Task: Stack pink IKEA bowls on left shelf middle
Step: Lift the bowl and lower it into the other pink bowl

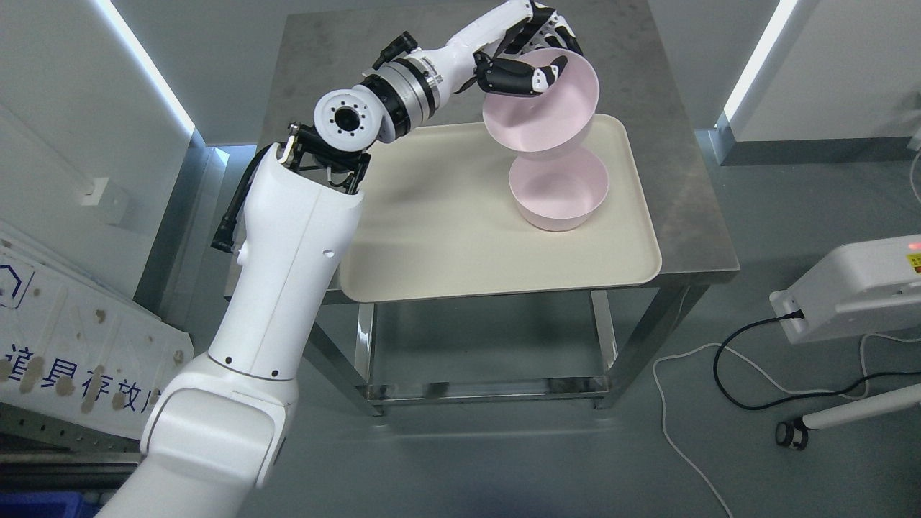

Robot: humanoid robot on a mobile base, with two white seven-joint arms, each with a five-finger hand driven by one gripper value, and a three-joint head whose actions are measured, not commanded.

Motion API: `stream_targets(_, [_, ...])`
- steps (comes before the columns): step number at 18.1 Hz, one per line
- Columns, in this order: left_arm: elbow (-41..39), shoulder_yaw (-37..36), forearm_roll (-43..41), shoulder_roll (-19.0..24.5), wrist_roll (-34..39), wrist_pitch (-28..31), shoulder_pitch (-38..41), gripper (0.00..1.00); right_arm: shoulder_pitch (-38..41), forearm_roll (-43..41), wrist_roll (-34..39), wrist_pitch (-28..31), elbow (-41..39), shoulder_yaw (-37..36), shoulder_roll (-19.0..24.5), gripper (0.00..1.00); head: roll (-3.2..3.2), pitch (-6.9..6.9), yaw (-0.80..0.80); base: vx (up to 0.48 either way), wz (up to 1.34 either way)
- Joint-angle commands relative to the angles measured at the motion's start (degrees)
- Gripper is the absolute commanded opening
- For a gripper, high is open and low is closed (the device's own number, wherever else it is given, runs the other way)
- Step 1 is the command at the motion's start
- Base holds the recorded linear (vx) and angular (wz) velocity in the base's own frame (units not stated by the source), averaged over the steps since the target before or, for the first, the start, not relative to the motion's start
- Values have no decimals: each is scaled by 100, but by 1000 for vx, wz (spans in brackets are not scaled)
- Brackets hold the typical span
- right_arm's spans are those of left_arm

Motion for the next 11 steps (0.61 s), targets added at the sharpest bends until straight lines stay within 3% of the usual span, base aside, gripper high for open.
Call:
stream_targets(1, [1407,-1737,-78,51,240,-427,-318,4,0,0,-4,2,0,0,-100,100,0,0,0,0,0])
stream_targets(8, [1373,-876,-95,51,-541,-594,-336,3,0,0,-4,2,0,0,-100,100,0,0,0,0,0])
stream_targets(11, [1355,-857,-130,51,-551,-594,-345,3,0,0,-4,2,0,0,-100,100,0,0,0,0,0])
